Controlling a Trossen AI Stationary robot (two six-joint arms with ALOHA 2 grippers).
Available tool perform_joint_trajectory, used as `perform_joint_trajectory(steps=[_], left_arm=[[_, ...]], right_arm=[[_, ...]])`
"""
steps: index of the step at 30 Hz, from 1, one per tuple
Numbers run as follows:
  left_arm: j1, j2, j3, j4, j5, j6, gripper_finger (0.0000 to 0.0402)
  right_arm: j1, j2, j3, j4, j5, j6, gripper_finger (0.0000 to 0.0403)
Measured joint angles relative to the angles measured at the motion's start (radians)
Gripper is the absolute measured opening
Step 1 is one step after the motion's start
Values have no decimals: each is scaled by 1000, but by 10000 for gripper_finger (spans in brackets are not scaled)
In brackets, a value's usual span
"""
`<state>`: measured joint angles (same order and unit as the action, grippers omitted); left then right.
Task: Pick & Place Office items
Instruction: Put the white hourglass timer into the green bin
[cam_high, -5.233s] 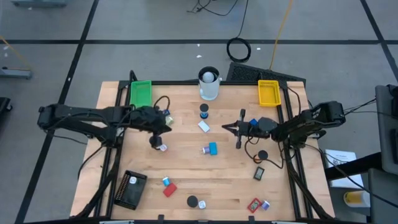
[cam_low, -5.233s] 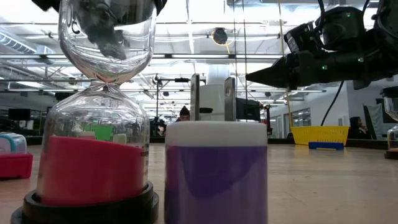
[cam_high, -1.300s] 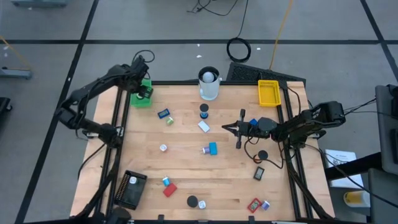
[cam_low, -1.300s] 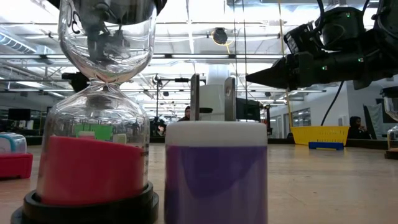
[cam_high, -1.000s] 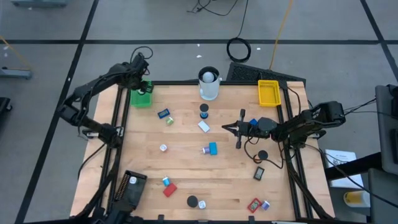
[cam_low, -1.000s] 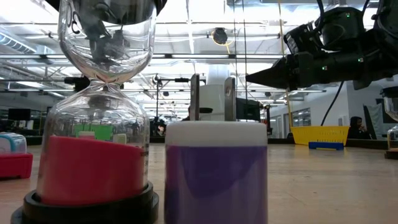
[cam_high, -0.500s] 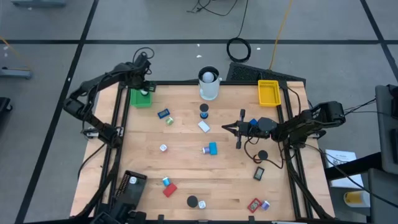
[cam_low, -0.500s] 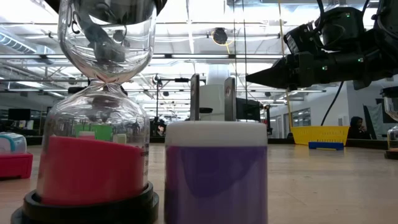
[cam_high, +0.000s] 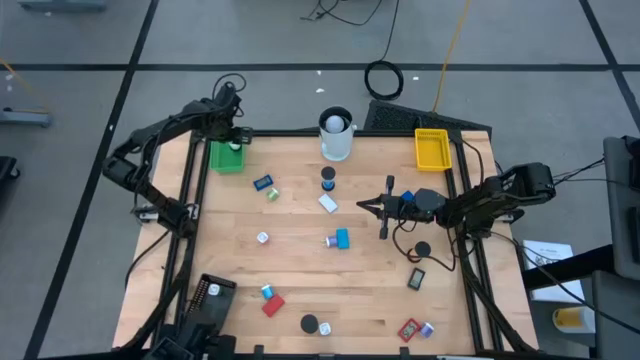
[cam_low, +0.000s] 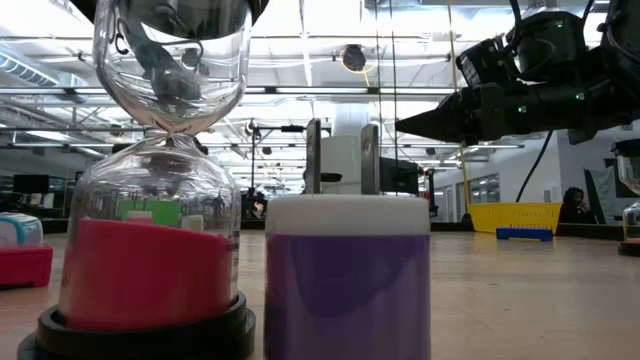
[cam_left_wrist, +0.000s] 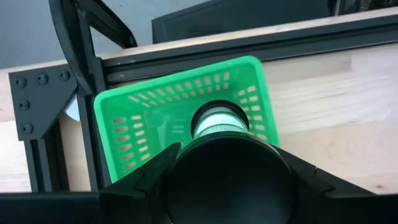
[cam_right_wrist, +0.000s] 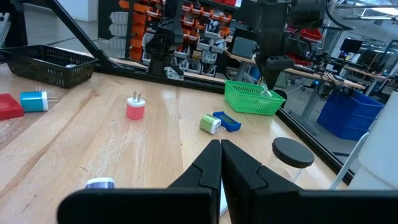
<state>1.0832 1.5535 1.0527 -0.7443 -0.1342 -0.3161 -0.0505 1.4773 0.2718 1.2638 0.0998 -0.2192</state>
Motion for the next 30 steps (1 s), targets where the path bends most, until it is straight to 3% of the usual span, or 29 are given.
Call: perform_joint_trajectory(steps=[8,30], left_arm=[[4,62,3,35,-23,16,207],[11,50,-1,49,16,33,208]], right_arm=[[0,0,0,0,0,0,0],[0,0,-1,0,0,0,0]])
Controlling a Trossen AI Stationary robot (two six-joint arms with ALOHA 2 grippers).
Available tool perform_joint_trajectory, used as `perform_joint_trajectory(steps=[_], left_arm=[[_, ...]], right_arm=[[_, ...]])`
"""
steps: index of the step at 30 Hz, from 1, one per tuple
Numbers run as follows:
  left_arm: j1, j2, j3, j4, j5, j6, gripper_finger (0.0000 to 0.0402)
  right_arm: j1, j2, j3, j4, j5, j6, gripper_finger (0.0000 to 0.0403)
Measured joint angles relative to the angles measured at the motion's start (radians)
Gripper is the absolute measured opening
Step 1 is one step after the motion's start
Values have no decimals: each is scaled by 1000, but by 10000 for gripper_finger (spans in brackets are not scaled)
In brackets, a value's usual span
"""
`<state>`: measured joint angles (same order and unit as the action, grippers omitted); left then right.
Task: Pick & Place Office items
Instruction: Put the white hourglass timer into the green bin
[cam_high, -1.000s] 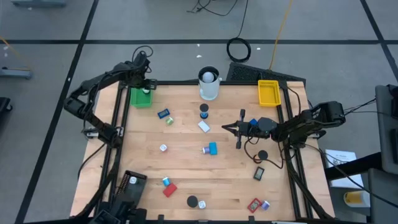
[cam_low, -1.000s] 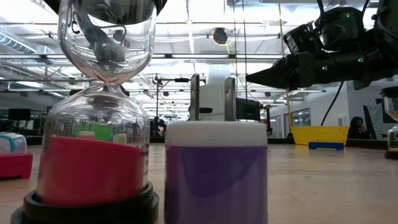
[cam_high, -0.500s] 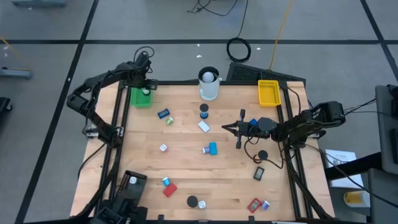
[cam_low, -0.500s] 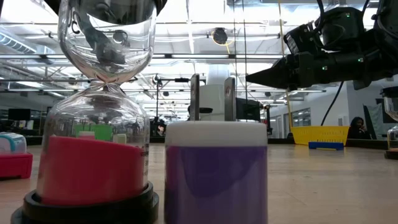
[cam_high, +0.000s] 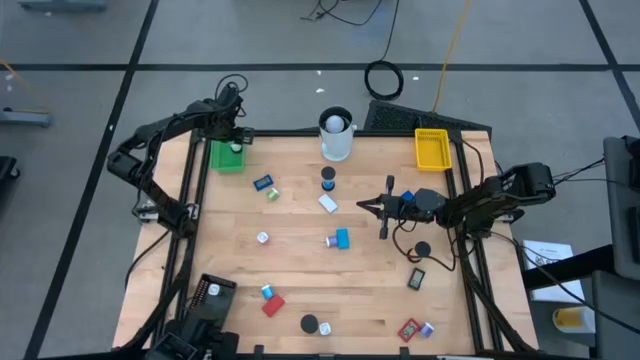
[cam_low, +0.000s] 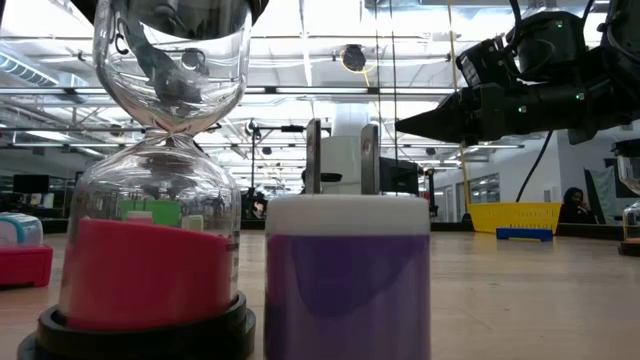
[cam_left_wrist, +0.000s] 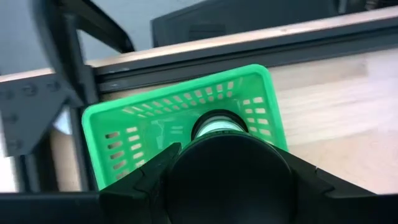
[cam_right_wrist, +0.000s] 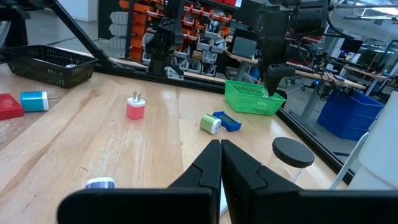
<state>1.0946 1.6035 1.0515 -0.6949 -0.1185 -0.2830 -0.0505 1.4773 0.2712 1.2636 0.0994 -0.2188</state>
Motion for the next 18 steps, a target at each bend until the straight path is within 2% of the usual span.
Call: perform_joint_trajectory(steps=[5,18], left_arm=[[0,0,0,5,38,29,228],[-1,-1,0,0,5,117,312]], right_arm=[[0,0,0,0,0,-1,0],[0,0,0,0,0,-2,0]])
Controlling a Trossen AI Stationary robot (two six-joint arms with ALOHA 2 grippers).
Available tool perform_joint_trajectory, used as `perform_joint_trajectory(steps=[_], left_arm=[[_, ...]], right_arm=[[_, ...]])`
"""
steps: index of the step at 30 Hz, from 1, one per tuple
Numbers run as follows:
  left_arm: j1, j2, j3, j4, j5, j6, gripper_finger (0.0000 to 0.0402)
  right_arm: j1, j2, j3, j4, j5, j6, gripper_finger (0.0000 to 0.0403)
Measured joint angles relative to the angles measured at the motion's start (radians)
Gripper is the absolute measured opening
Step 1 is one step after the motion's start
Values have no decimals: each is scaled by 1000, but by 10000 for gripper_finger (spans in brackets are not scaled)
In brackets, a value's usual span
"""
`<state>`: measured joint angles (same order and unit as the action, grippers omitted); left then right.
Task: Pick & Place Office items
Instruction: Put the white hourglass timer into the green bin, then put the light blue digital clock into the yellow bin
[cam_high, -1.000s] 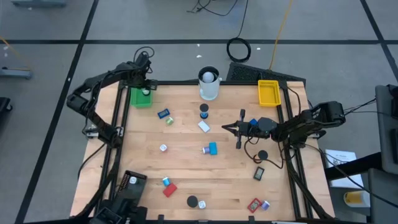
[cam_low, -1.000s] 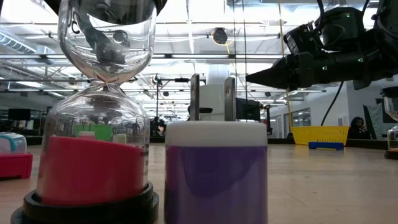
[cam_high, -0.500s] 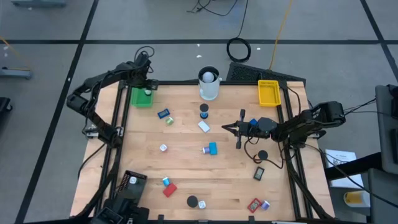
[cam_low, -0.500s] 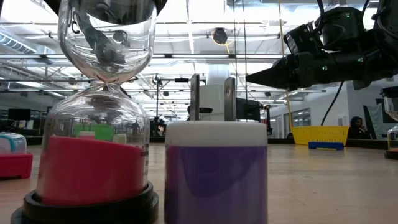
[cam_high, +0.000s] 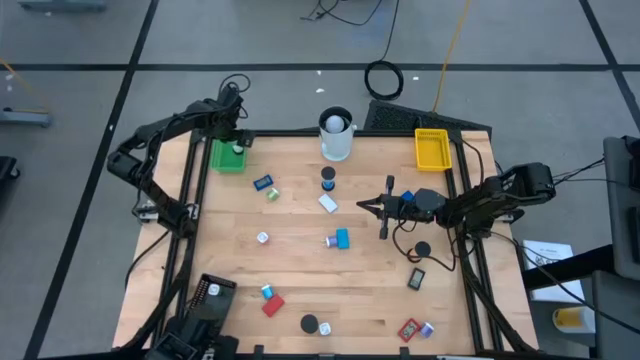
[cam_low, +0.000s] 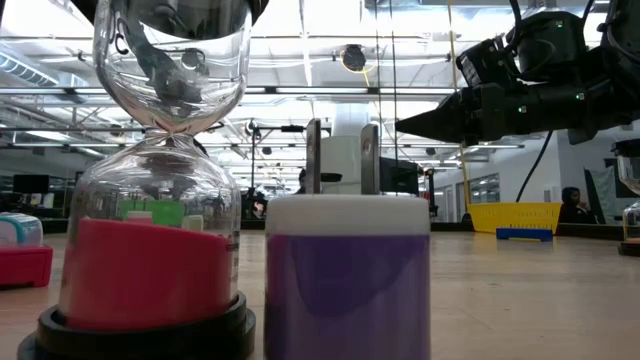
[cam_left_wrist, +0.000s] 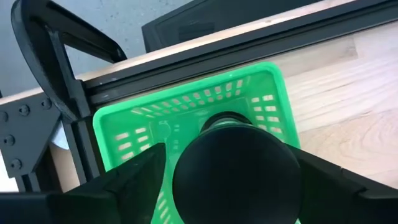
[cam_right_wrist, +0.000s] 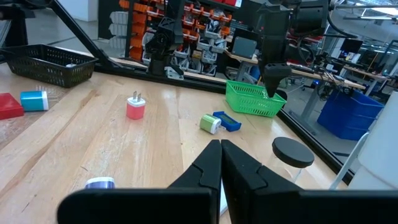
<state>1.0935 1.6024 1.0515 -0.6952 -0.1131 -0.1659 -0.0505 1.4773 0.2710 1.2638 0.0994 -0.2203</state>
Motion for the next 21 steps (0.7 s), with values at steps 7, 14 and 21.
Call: perform_joint_trajectory(steps=[7,14,21], left_arm=[[0,-57,0,-9,0,73,337],[0,-216,0,-26,31,125,342],[-78,-412,-48,-47,125,269,273]], right_arm=[[0,0,0,0,0,0,0],[0,0,0,0,0,0,0],[0,0,0,0,0,0,0]])
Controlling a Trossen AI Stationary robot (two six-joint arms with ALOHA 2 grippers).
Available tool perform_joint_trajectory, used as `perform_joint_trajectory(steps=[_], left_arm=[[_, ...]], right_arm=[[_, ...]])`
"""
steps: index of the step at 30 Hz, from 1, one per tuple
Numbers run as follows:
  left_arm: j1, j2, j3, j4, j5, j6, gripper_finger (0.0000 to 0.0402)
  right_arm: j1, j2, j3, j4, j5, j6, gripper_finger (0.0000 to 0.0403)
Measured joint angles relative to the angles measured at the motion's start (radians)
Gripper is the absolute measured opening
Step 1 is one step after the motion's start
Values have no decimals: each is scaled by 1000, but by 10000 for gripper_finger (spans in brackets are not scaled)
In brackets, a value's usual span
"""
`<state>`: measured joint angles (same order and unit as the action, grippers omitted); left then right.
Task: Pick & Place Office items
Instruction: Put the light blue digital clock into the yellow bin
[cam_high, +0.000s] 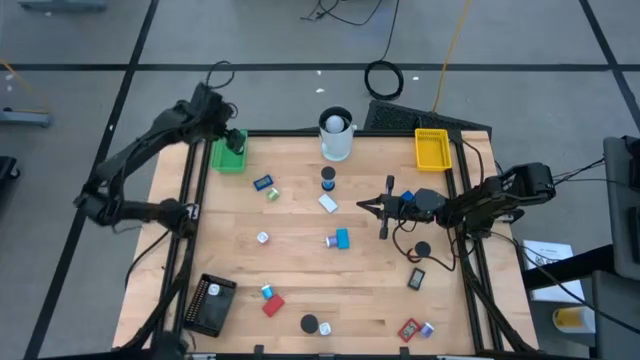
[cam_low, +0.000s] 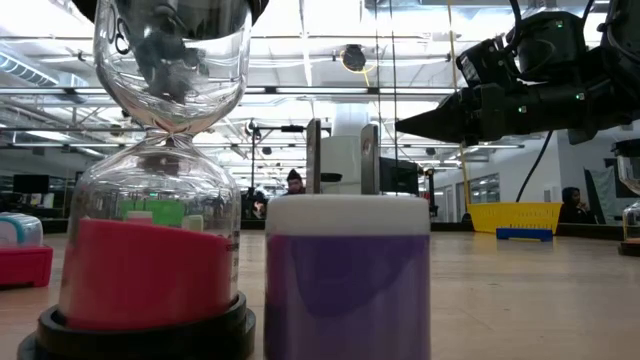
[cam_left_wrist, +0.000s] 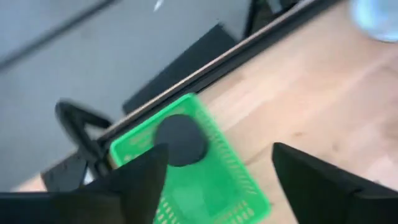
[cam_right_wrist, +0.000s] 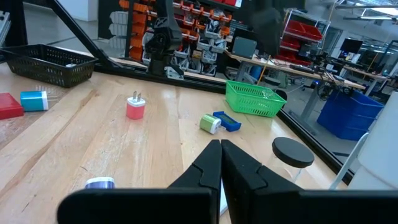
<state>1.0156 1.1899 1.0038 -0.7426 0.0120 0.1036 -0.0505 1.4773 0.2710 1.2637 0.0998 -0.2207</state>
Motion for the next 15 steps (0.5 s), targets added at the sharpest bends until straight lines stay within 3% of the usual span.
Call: perform_joint_trajectory(steps=[3,6,9,12,15], left_arm=[[-66,-121,-112,145,89,41,212],[-125,-231,-250,326,281,74,153],[-186,-288,-371,477,448,-10,109],[-253,-295,-430,601,465,-61,79],[-337,-295,-503,725,432,31,37]], right_arm=[[0,0,0,0,0,0,0],[0,0,0,0,0,0,0],[0,0,0,0,1,0,0],[0,0,0,2,2,3,0],[0,0,0,3,2,0,0]])
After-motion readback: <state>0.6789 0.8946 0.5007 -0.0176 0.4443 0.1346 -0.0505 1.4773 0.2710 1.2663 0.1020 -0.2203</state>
